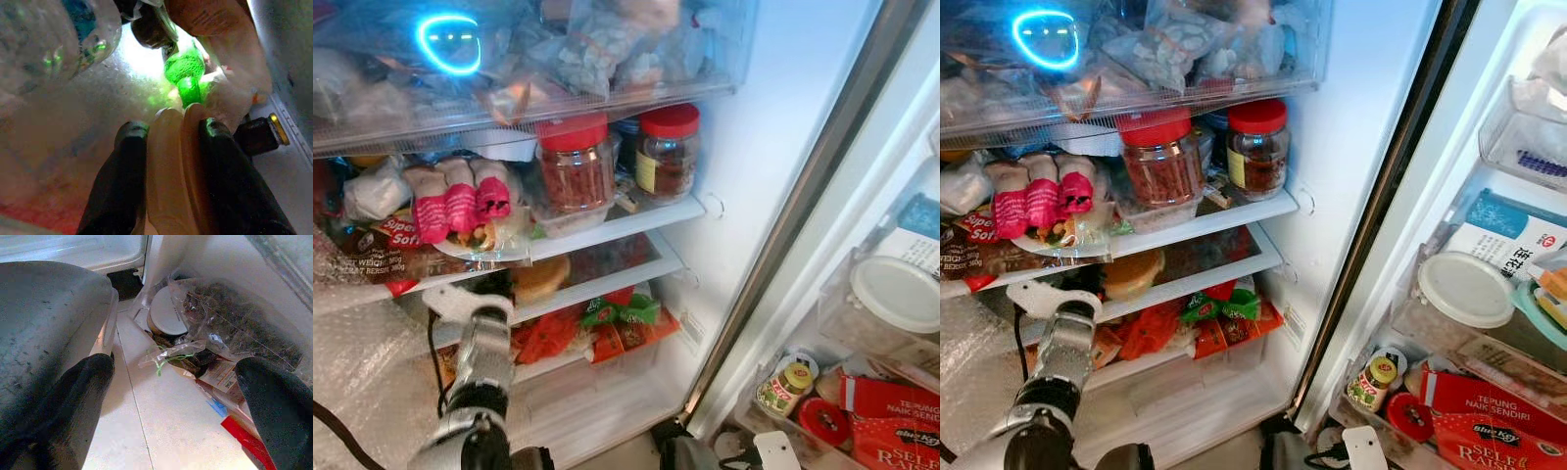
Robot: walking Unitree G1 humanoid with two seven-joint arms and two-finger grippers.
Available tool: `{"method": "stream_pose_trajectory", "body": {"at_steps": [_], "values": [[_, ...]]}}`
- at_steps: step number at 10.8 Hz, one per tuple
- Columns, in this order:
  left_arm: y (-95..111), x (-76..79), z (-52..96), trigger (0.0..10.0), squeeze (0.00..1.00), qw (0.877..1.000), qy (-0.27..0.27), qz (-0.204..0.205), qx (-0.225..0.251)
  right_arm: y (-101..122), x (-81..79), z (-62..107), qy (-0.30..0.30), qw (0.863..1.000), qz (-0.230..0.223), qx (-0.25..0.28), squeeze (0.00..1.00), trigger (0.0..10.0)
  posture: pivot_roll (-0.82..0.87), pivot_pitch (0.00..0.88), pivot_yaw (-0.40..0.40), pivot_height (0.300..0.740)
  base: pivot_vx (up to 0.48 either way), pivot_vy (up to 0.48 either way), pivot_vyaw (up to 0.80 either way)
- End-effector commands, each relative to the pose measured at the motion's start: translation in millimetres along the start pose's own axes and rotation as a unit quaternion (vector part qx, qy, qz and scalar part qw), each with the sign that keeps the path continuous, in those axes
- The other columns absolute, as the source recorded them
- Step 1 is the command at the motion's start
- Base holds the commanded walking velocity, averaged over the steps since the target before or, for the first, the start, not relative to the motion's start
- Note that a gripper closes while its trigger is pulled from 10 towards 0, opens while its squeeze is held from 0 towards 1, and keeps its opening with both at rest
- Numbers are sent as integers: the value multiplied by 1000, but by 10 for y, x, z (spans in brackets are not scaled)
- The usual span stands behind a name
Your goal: Restocking fridge
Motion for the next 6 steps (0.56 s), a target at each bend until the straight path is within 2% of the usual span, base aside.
{"method": "stream_pose_trajectory", "body": {"at_steps": [1, 4, 6], "values": [[3, 36, -22, 10000, 0, 1000, -1, -6, 3, 28, -4, -7, 2, 1000, -3, 0, 0, 10000, -115, 0, -44, 628, 0, 0, 0], [-12, -11, -13, 10000, 0, 1000, 12, -12, 11, 38, -9, -9, 3, 1000, -3, 1, 0, 10000, -110, 0, -43, 628, 0, 0, 0], [-16, -17, -16, 10000, 290, 1000, 14, -18, 9, 44, -10, -10, 2, 1000, -4, 2, 0, 10000, -111, 0, -40, 628, 0, 0, 0]]}}
Point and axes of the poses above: a point about 5 cm out from each wrist's last joint towards the gripper, its own z axis pointing back from the gripper into the wrist, its own y axis along the axis of the wrist's last joint, x = y × z, the point moved 2 cm from there along -z, pointing out of the wrist towards the gripper
